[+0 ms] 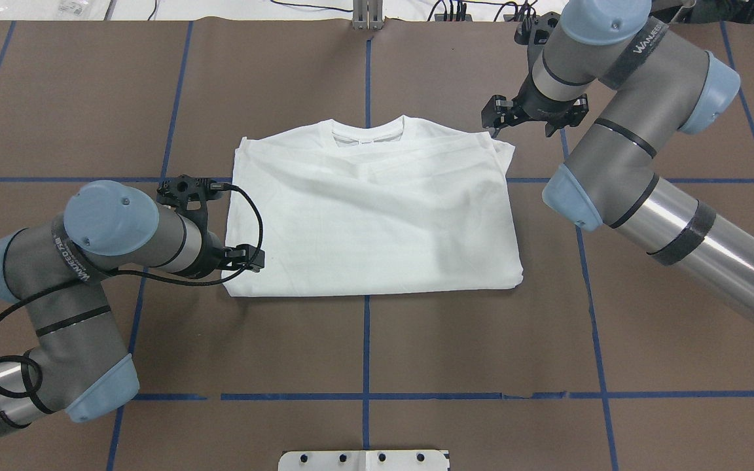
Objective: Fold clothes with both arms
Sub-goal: 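Move the left gripper to the shirt side nearest it and grasp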
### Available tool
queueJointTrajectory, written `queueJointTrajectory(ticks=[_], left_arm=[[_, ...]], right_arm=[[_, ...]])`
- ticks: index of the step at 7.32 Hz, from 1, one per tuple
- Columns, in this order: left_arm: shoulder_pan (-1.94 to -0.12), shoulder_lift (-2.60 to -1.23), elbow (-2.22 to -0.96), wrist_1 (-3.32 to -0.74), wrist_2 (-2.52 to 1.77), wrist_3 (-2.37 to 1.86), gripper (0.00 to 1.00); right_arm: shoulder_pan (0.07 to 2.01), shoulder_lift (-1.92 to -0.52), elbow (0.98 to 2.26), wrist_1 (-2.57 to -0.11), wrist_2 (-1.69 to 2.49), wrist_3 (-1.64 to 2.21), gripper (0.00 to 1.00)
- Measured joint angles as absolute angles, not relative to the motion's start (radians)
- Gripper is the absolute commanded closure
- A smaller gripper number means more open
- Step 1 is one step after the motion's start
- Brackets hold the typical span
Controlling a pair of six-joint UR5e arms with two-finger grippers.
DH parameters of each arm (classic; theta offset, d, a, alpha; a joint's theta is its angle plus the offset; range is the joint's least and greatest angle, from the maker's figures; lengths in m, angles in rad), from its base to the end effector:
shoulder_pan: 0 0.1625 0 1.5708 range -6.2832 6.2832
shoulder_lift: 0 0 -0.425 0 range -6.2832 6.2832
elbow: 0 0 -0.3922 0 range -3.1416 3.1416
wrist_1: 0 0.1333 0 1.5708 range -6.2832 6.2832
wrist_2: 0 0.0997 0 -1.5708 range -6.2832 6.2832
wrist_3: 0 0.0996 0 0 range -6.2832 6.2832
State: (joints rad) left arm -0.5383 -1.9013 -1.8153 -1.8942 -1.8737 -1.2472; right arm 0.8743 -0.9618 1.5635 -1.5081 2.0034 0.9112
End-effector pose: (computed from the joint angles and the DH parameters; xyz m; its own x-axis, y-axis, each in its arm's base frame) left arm 0.4651 -0.3984 0.3324 0.5989 -0.0041 -0.8008 0.1039 0.9919 0.0726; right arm -0.3793 -0.5962 0.2988 0.7243 -0.0012 0.6895 -0.1098 0.9870 0.1170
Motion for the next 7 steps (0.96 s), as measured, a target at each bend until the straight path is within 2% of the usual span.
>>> queueJointTrajectory(ticks=[1,2,3,4,5,6,7], left_arm=[[-0.526,-1.902,-1.807,-1.899,-1.873,-1.248,0.01],[-0.517,-1.901,-1.789,-1.919,-1.873,-1.248,0.09],[-0.513,-1.902,-1.768,-1.948,-1.873,-1.248,0.29],[-0.512,-1.905,-1.754,-1.969,-1.874,-1.249,0.56],[-0.511,-1.910,-1.750,-1.977,-1.875,-1.257,0.88],[-0.511,-1.912,-1.750,-1.980,-1.875,-1.271,1.00],[-0.511,-1.911,-1.754,-1.981,-1.875,-1.278,1.00]], right_arm=[[0.874,-0.962,1.564,-1.508,2.003,0.911,0.00],[0.874,-0.962,1.564,-1.507,2.003,0.911,0.00],[0.874,-0.962,1.565,-1.507,2.003,0.911,0.00],[0.874,-0.962,1.565,-1.506,2.003,0.911,0.00],[0.874,-0.962,1.565,-1.506,2.003,0.911,0.00],[0.874,-0.962,1.565,-1.506,2.003,0.911,0.00],[0.874,-0.963,1.565,-1.506,2.003,0.912,0.00]])
